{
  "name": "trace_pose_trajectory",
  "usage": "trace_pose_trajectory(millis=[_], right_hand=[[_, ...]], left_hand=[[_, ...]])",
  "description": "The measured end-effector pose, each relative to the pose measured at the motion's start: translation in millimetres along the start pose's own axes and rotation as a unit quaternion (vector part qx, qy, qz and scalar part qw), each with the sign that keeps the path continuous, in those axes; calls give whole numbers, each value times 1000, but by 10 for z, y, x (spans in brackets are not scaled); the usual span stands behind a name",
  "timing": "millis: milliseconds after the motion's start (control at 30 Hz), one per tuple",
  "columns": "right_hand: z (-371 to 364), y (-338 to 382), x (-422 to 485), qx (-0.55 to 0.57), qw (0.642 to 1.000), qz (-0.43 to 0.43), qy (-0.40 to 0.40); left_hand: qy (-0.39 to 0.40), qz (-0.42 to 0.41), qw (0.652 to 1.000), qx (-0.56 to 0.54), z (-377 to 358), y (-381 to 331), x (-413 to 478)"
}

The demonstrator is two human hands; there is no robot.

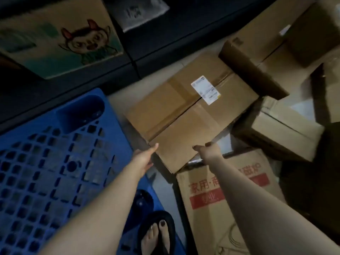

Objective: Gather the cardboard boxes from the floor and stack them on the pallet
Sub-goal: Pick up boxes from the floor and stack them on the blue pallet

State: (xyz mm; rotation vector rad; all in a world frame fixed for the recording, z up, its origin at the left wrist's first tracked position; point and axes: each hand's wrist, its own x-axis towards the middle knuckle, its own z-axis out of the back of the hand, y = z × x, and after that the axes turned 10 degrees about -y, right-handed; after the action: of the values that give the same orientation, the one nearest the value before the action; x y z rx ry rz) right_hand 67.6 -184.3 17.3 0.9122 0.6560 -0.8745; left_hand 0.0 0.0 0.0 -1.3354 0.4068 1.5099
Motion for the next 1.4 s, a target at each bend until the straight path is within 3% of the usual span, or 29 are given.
trace_pose_trajectory(millis=[133, 333, 467, 967, 1233, 1400], right_hand=[[-290, -171, 572, 129, 988, -87, -23], [-487, -355, 985, 308, 938, -153, 48], [-671, -466, 1115, 359, 912, -145, 135], [-834, -607, 1119, 431, 869, -168, 173], [-590, -501, 280, 409, 877, -189, 168], [-551, -367, -523, 426, 846, -231, 221]], left_hand=[[33, 61, 997, -16, -223, 146, 563], [100, 74, 985, -117, -490, 328, 1059], [137, 70, 964, -217, -626, 397, 1170], [108, 57, 981, -152, -459, 206, 1057], [77, 53, 992, -88, 6, -120, 128], [30, 5, 997, -77, 596, -349, -515]])
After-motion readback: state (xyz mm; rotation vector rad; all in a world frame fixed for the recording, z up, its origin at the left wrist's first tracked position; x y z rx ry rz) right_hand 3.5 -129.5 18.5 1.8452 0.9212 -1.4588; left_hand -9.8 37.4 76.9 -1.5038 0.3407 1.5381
